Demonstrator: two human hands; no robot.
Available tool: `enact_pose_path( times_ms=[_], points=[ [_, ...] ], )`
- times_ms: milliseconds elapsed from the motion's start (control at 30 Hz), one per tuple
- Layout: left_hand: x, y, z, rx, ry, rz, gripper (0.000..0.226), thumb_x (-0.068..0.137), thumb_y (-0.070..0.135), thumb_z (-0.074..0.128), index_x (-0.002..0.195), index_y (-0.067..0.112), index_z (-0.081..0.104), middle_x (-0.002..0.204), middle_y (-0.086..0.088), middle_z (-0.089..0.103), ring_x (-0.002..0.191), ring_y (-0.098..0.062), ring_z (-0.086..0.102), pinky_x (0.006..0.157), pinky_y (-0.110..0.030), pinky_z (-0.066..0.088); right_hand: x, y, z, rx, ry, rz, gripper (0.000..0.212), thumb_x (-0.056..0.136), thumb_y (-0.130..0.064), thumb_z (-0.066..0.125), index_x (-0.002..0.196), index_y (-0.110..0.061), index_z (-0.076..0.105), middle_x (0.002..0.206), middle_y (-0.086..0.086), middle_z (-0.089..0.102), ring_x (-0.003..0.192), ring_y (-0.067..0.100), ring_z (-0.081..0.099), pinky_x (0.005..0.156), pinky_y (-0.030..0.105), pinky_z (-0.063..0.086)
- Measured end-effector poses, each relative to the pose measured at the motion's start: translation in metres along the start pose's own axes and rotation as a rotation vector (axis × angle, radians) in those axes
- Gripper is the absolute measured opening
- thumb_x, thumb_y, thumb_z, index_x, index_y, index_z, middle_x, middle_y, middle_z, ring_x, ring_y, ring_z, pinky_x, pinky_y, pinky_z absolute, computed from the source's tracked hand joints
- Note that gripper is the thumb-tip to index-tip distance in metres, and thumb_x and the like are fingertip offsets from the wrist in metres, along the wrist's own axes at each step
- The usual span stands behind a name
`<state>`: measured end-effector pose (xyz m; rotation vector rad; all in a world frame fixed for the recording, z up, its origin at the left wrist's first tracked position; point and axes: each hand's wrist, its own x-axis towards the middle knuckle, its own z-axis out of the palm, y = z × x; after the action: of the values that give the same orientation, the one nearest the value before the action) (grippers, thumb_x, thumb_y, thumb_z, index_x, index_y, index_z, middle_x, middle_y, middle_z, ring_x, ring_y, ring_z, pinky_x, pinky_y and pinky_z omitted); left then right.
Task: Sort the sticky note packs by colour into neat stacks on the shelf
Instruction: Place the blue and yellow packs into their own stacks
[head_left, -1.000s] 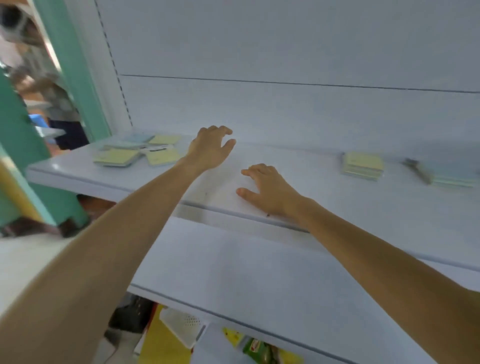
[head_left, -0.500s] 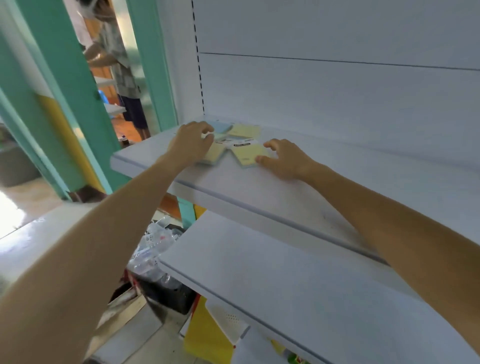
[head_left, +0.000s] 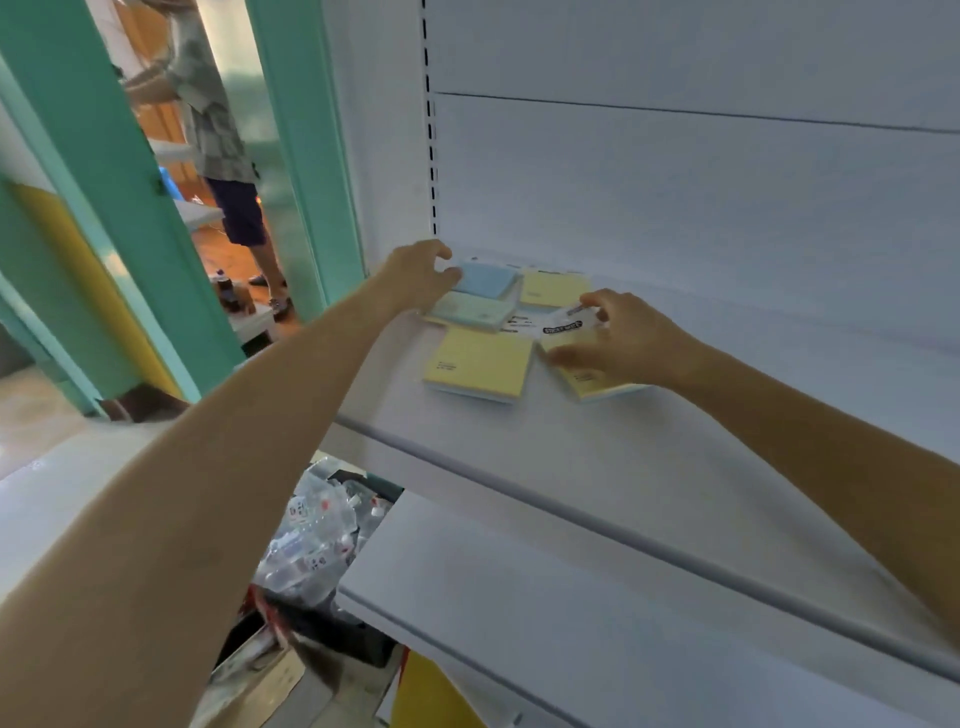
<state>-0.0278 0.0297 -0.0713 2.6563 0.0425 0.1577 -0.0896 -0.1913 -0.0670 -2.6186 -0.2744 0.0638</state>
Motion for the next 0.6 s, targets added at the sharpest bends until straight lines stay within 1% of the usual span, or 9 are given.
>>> enact_pose_path(
  times_ms=[33,100,167,267,367,433,500,567,600],
  points=[
    [0.007,0.001,0.001,0.006,-0.048,-0.017,0.053,0.094,0.038,0.045,0.138,0.01,0.038,0.144,-0.016,0.042,0.131,-0.032,0.041,0.107,-0.036,0.034,-0.003,-0.003,0.001,0.002,0.014,0.027,0.079,0.074,-0.046,0.068,0.138,-0.014,0.035,0.139,0.011,0.041,0.125,0.026,0.045,0.093,0.03,0.036],
    [0.018,0.003,0.005,0.063,-0.13,-0.026,0.066,0.091,0.049,0.043,0.142,0.009,0.031,0.147,-0.017,0.038,0.134,-0.034,0.037,0.108,-0.039,0.033,-0.009,-0.004,0.005,-0.072,0.043,0.123,0.082,0.074,-0.056,0.063,0.14,-0.017,0.033,0.14,0.013,0.039,0.129,0.031,0.038,0.102,0.037,0.034],
    [0.027,0.007,0.009,0.109,-0.168,-0.006,0.071,0.089,0.051,0.047,0.141,0.006,0.031,0.147,-0.018,0.038,0.133,-0.035,0.037,0.103,-0.038,0.035,-0.016,-0.005,0.008,-0.191,0.065,0.24,0.082,0.076,-0.064,0.053,0.14,-0.017,0.031,0.139,0.014,0.041,0.13,0.035,0.034,0.104,0.042,0.032],
    [0.037,0.01,0.01,0.06,-0.175,0.063,0.067,0.085,0.039,0.06,0.135,0.002,0.036,0.14,-0.019,0.044,0.127,-0.034,0.043,0.091,-0.035,0.038,-0.024,-0.009,0.014,-0.199,0.109,0.304,0.076,0.079,-0.062,0.052,0.137,-0.018,0.033,0.135,0.014,0.046,0.126,0.033,0.04,0.1,0.041,0.035],
    [0.044,0.009,0.006,-0.071,-0.162,0.079,0.066,0.08,0.025,0.068,0.136,0.007,0.036,0.14,-0.018,0.04,0.127,-0.032,0.042,0.096,-0.035,0.039,-0.03,-0.015,0.013,-0.029,0.207,0.318,0.071,0.078,-0.047,0.063,0.138,-0.023,0.032,0.138,0.012,0.032,0.121,0.031,0.047,0.099,0.038,0.038],
    [0.045,0.012,0.003,-0.169,-0.14,0.084,0.062,0.082,0.01,0.062,0.139,0.013,0.035,0.143,-0.019,0.031,0.128,-0.032,0.038,0.1,-0.032,0.037,-0.034,-0.017,0.013,0.034,0.272,0.31,0.067,0.079,-0.039,0.065,0.137,-0.024,0.034,0.137,0.011,0.026,0.118,0.029,0.048,0.098,0.034,0.038],
    [0.044,0.016,0.003,-0.262,-0.117,0.098,0.057,0.086,0.0,0.047,0.139,0.015,0.036,0.143,-0.021,0.025,0.126,-0.033,0.04,0.101,-0.029,0.037,-0.036,-0.016,0.015,0.103,0.321,0.307,0.062,0.082,-0.036,0.064,0.135,-0.022,0.037,0.137,0.01,0.025,0.119,0.025,0.047,0.097,0.029,0.036],
    [0.043,0.017,0.003,-0.374,-0.069,0.104,0.054,0.086,-0.004,0.038,0.137,0.015,0.041,0.141,-0.02,0.026,0.12,-0.036,0.045,0.098,-0.031,0.04,-0.035,-0.012,0.017,0.216,0.367,0.326,0.057,0.084,-0.034,0.061,0.134,-0.02,0.039,0.137,0.011,0.029,0.115,0.024,0.051,0.097,0.03,0.039],
    [0.045,0.016,0.004,-0.426,-0.031,0.11,0.055,0.085,-0.005,0.036,0.135,0.016,0.044,0.139,-0.019,0.031,0.118,-0.036,0.047,0.095,-0.033,0.043,-0.035,-0.008,0.018,0.277,0.395,0.335,0.053,0.085,-0.032,0.058,0.134,-0.02,0.04,0.135,0.011,0.035,0.109,0.025,0.055,0.092,0.029,0.044]
  ],
)
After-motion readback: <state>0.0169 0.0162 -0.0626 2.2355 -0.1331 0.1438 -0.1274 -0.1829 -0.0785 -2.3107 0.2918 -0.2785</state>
